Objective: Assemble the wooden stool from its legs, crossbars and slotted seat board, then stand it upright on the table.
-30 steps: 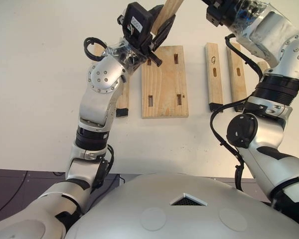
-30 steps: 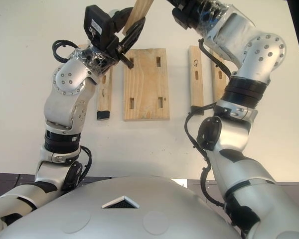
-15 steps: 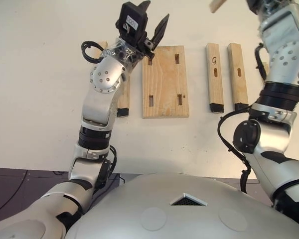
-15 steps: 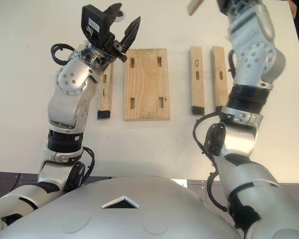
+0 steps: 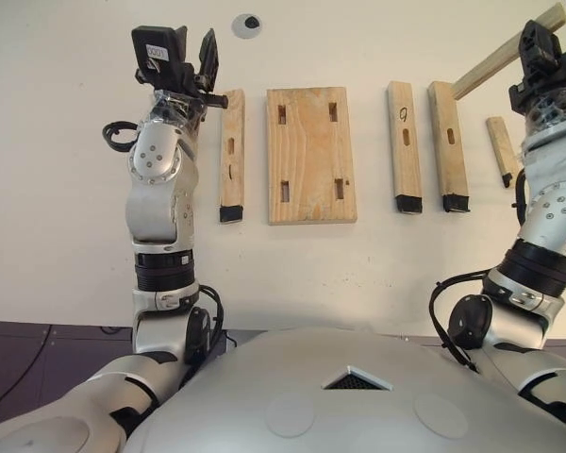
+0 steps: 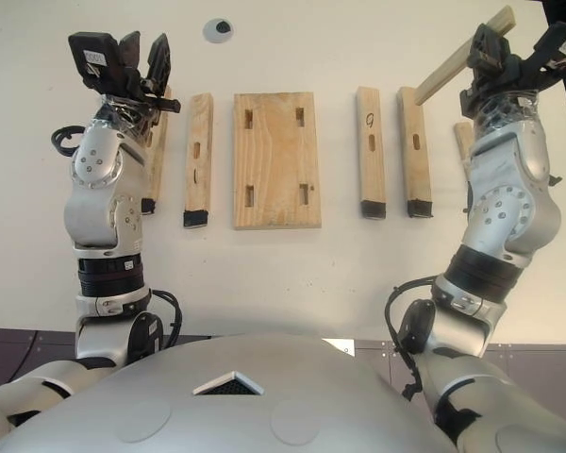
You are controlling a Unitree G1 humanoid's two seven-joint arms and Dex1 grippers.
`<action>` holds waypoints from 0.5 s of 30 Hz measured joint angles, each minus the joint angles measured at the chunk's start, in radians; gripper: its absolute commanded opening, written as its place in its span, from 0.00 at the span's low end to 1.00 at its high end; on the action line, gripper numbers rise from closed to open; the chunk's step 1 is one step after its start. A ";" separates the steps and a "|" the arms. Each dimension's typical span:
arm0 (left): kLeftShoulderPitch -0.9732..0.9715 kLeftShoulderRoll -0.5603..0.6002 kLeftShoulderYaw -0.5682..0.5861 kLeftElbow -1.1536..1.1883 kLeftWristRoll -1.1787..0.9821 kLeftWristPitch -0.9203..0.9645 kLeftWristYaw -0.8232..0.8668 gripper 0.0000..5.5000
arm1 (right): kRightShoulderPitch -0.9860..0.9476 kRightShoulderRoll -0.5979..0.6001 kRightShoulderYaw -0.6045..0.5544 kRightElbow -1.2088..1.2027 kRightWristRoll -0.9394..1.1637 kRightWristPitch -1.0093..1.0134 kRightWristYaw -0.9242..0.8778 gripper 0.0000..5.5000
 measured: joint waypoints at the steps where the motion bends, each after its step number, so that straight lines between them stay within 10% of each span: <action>1: -0.007 0.000 -0.001 0.012 0.001 -0.001 0.000 0.32 | 0.006 0.001 0.000 0.022 -0.010 -0.008 0.012 0.07; 15: -0.002 0.015 0.001 0.042 0.003 -0.007 0.000 0.32 | 0.080 0.006 -0.036 0.083 -0.007 0.000 0.038 0.07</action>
